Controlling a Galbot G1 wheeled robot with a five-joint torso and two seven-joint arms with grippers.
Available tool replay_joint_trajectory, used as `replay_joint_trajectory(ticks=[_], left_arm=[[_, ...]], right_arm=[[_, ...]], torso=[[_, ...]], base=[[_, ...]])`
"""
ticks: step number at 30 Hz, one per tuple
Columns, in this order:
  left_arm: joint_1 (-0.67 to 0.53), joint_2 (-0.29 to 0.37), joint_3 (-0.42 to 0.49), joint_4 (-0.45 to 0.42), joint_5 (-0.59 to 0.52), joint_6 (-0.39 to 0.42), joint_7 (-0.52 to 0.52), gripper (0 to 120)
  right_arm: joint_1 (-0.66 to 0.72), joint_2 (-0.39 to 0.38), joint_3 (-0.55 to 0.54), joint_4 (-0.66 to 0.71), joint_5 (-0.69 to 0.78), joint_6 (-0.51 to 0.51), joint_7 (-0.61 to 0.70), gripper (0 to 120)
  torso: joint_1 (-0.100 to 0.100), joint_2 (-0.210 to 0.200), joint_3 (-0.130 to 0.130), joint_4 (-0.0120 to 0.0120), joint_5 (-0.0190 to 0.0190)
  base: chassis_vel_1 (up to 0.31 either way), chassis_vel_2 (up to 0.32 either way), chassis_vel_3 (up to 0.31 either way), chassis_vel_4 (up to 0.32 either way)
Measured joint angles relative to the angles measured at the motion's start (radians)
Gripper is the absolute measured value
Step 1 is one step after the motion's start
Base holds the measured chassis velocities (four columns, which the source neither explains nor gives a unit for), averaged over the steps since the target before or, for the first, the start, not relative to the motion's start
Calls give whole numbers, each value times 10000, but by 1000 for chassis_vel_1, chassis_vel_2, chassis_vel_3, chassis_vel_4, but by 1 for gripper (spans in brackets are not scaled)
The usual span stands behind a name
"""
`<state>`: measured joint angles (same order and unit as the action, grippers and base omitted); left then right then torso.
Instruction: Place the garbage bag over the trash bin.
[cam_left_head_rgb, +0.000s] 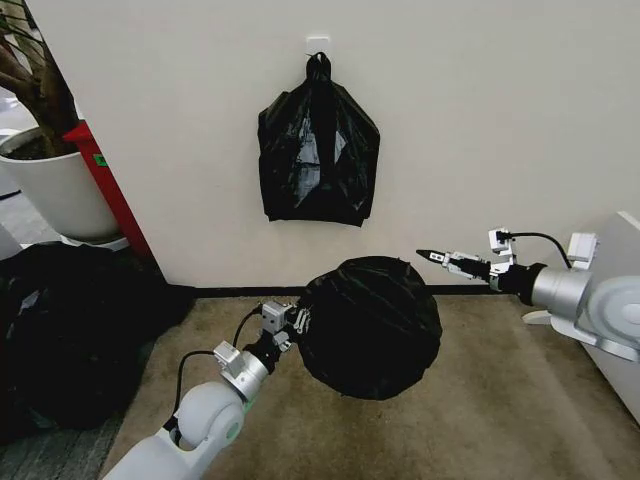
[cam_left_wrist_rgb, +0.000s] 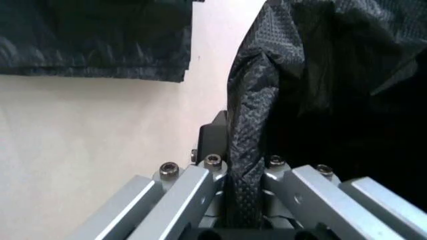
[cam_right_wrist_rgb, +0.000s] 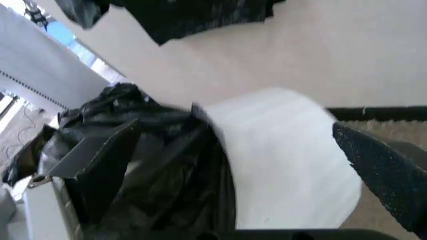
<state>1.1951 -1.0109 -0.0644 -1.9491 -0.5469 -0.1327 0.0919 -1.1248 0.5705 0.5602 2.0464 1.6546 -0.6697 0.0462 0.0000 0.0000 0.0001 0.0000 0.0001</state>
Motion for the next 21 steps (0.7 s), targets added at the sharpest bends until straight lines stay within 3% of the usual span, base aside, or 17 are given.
replay_joint_trajectory(ticks=[7,13,21], left_arm=[[61,55,13,-139,134,-29,10,1],[150,182,20,-361,159,-147,263,1],[111,144,65,-350,133,-180,469,1]], right_arm=[[341,315,-643,86,-546,-36,299,100],[1353,545,-1675,-961,-1150,-14,402,100],[1357,399,-1578,-1248,-1248,40,521,100]], torso=[[0,0,-1,0,-3],[0,0,0,3,0],[0,0,0,0,-1]], base=[[0,0,0,0],[0,0,0,0],[0,0,0,0]])
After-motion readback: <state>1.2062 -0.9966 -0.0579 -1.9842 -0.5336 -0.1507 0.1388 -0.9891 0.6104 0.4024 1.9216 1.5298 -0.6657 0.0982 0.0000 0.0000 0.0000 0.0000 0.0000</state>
